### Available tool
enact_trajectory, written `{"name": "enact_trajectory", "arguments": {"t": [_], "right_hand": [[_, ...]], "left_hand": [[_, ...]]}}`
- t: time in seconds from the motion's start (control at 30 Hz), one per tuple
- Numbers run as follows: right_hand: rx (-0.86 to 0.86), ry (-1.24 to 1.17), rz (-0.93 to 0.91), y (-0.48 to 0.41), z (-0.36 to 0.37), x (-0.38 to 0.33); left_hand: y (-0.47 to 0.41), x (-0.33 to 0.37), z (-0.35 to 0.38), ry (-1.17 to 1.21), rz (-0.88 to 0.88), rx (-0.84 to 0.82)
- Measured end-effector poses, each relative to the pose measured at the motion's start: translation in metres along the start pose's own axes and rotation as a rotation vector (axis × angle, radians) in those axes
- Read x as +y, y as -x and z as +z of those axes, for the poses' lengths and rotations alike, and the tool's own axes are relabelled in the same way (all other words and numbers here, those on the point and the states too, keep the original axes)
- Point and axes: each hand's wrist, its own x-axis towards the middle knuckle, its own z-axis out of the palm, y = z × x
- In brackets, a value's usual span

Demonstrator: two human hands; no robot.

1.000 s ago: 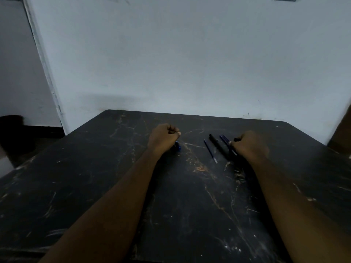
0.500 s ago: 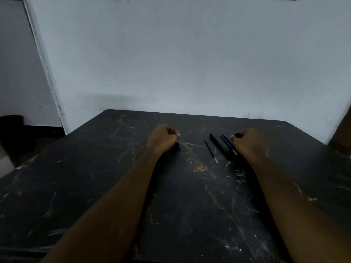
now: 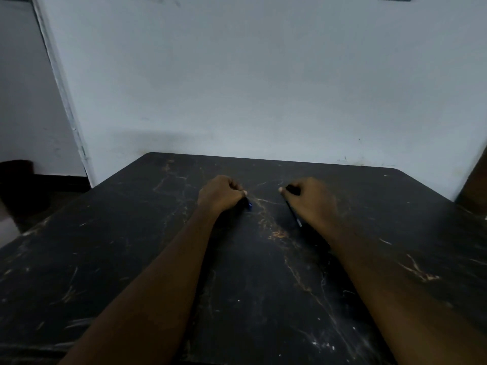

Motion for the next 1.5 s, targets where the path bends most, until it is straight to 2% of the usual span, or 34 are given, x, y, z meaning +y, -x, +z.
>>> {"name": "enact_trajectory", "arguments": {"t": [0.17,0.37,0.57,0.73,0.87,1.03,1.2,1.33,1.5], "right_hand": [[-0.014,-0.031,-0.056,0.003,0.005,-0.007],[0.029,0.048,0.049,0.002,-0.001,-0.002],[-0.111,0.169,0.161,0.000,-0.005,0.005],[-0.124,0.158,0.147,0.000,-0.005,0.001],[-0.085,0.076,0.116,-0.002,-0.002,0.002],[0.035,-0.261,0.006,-0.005,0.003,-0.002],[0.063,-0.461,-0.109,-0.005,0.010,-0.008],[0.068,-0.502,-0.183,-0.003,0.010,-0.012],[0.072,-0.468,-0.174,-0.003,0.010,-0.011]], "left_hand": [[-0.001,-0.001,-0.003,-0.013,0.018,-0.020],[0.002,0.001,0.000,-0.044,0.051,0.027],[0.007,0.009,0.000,-0.007,0.049,0.120],[0.008,0.013,0.001,0.010,0.059,0.154],[0.010,0.018,0.002,0.092,0.047,0.167],[0.012,0.026,0.000,0.337,0.001,0.141],[0.017,0.040,-0.004,0.590,0.046,-0.007],[0.018,0.042,-0.002,0.668,0.102,-0.035],[0.019,0.044,-0.007,0.732,0.060,0.064]]}}
